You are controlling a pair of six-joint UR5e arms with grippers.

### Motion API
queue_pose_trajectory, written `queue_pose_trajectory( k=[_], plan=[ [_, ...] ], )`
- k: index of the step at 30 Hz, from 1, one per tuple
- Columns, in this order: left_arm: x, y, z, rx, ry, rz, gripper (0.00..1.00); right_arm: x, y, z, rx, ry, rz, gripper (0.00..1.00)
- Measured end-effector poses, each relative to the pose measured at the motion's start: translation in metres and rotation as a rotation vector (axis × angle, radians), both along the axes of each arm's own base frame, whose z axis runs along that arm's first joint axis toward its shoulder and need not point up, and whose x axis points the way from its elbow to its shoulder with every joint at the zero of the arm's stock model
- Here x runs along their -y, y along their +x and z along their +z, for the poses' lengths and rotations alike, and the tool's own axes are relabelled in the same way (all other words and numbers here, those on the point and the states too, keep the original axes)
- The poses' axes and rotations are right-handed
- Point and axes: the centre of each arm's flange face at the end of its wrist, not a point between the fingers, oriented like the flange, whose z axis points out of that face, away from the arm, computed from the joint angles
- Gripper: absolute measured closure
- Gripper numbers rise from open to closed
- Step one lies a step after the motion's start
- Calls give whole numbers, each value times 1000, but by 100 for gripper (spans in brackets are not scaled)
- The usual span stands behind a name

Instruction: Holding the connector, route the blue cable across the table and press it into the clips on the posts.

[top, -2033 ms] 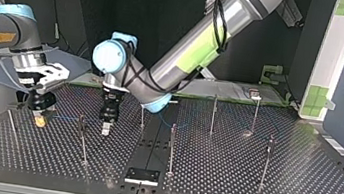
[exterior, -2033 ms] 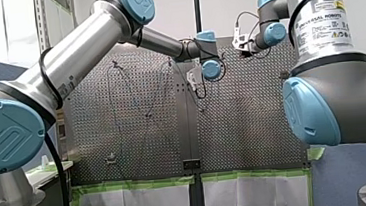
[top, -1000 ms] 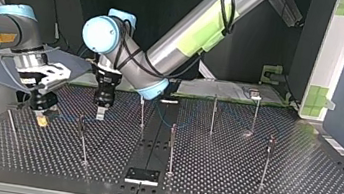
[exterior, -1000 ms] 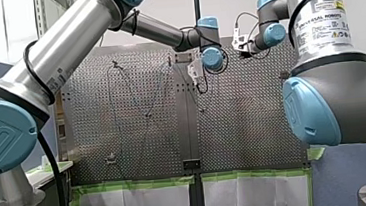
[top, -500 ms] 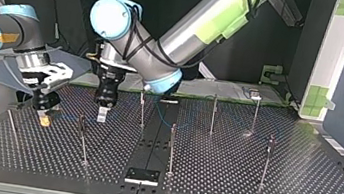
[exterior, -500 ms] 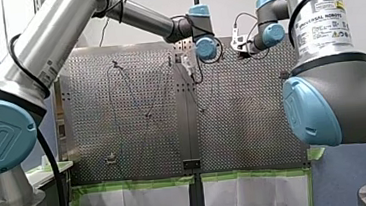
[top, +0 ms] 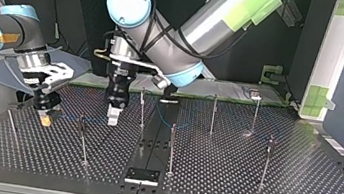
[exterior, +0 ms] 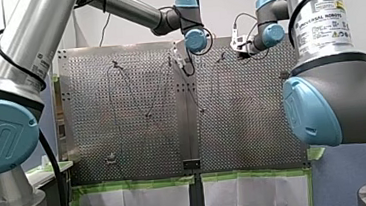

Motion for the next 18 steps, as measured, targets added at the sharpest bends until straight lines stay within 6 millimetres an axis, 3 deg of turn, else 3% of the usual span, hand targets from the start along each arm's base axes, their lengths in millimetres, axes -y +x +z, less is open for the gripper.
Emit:
queue_pose_trajectory(
  k=[14, 18],
  plan=[
    [-21, -39, 29, 75, -118, -37, 0, 1, 0, -1, -6, -2, 0, 100],
    [-20, -42, 16, 76, -135, -63, 0, 1, 0, -1, -7, -2, -1, 100]
  ],
)
